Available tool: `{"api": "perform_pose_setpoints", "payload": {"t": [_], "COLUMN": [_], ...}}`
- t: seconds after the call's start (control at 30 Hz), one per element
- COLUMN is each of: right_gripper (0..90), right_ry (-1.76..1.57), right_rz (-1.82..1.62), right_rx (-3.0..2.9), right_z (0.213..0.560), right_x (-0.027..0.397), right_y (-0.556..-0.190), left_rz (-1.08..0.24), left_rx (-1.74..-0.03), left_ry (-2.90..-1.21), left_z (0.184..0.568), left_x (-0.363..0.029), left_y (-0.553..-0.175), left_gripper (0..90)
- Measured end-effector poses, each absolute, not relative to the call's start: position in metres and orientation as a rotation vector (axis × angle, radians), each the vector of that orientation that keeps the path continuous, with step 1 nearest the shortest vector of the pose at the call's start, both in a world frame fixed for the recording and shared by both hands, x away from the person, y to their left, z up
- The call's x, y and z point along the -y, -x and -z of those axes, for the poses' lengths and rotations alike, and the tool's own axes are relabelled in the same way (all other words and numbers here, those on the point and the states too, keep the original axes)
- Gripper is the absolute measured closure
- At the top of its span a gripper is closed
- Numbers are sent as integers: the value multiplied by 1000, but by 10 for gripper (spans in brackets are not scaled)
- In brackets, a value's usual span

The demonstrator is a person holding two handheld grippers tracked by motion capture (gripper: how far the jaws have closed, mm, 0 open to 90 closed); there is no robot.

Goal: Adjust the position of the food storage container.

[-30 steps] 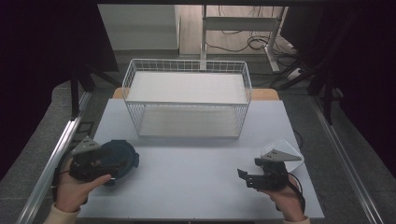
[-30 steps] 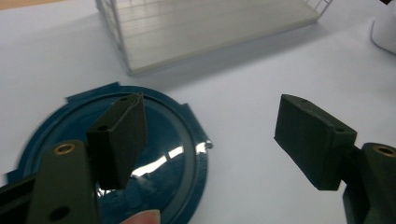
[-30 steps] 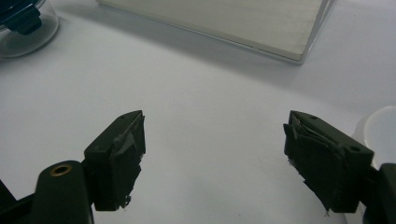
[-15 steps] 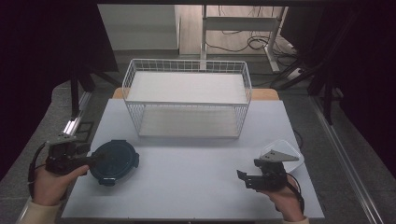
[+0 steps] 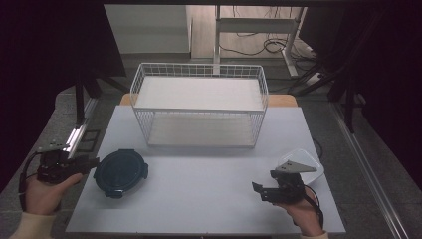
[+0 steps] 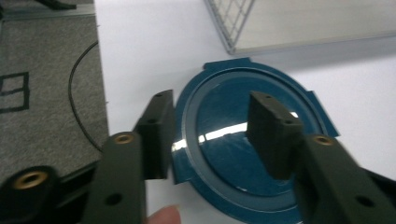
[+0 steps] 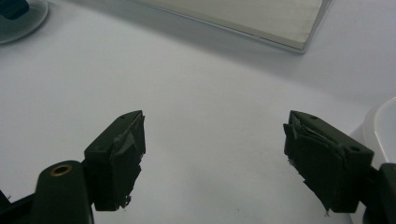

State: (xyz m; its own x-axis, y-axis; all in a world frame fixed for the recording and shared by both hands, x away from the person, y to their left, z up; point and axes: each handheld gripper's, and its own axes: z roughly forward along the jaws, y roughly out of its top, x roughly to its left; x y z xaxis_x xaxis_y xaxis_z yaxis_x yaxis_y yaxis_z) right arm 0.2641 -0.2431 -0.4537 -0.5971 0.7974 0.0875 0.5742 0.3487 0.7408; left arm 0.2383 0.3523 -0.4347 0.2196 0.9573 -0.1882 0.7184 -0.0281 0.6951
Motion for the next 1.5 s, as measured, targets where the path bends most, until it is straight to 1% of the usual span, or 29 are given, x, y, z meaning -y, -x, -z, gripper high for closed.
{"api": "perform_pose_setpoints", "payload": {"t": [0.23,0.37,0.67,1.03,1.5], "right_gripper": [200,200,200,200,200], "right_ry": [-1219,-1225,-1227,-1220,-1218], "right_rz": [-1097,-1091,-1082,-1076,-1073], "right_rx": [-2327,-2329,-2333,-2340,-2341], "right_z": [453,455,456,457,457], "right_x": [242,243,242,241,239], "right_y": [-264,-264,-264,-264,-265], "left_rz": [-423,-401,-315,-249,-254], "left_rx": [-1613,-1661,-1724,-1741,-1744], "left_ry": [-1806,-1807,-1852,-1902,-1896], "left_z": [443,451,479,496,498], "left_x": [-369,-377,-379,-372,-371], "left_y": [-245,-251,-259,-264,-265], "left_gripper": [795,861,894,900,900]}}
